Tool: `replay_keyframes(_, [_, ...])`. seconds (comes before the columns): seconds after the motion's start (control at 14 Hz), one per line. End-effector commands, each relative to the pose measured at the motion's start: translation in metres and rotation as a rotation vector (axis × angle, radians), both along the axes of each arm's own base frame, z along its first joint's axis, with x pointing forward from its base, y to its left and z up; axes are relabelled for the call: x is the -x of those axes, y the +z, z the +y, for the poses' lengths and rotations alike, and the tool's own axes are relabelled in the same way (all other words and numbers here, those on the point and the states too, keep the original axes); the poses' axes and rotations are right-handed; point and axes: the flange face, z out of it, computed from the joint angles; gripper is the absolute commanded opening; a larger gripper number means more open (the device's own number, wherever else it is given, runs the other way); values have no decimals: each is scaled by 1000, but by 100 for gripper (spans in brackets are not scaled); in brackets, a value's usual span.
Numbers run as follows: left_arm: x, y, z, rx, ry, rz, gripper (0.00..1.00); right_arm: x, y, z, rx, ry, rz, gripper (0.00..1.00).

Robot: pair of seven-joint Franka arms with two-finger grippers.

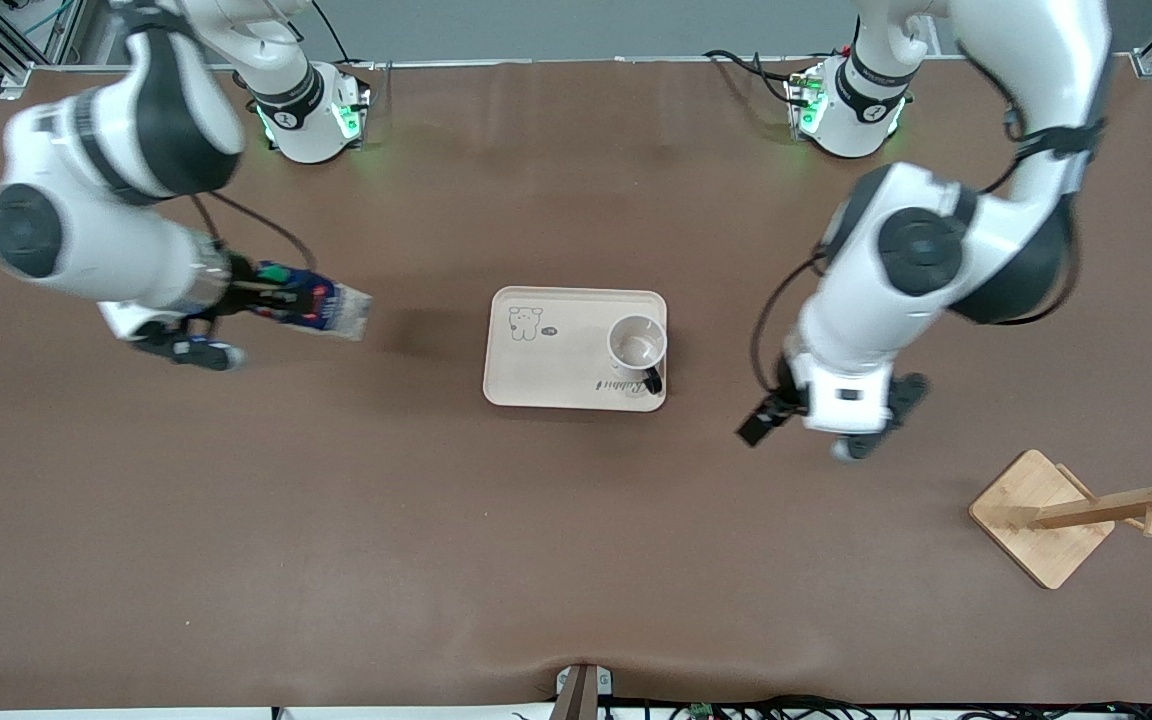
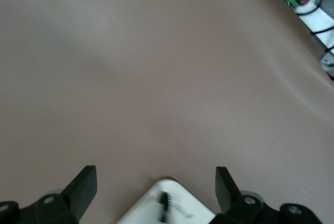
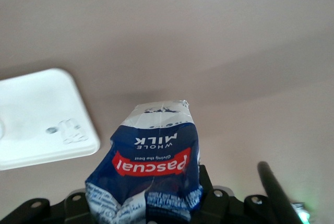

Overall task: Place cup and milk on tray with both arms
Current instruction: 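Lift the milk carton while the left gripper withdraws from the tray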

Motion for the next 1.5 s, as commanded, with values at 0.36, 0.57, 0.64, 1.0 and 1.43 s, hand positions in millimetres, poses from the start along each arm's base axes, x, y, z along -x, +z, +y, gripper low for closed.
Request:
replay_keyframes(0.36, [8, 81, 121, -100, -289, 22, 100, -13, -55, 171, -27, -27, -84, 0])
replay_keyframes(0.57, [17, 110, 154, -124, -329, 14, 100, 4, -69, 205, -20, -16, -74, 0])
replay_keyframes(0.64, [19, 118, 169, -131, -349, 2, 100, 9, -75, 212, -15, -1, -65, 0])
replay_keyframes(1.0, [24, 139, 212, -153, -418, -9, 100, 6, -101, 228, -27, 13, -122, 0])
replay_keyframes(1.43, [44, 164, 206, -170, -421, 1, 100, 19, -118, 245, -21, 50, -117, 99])
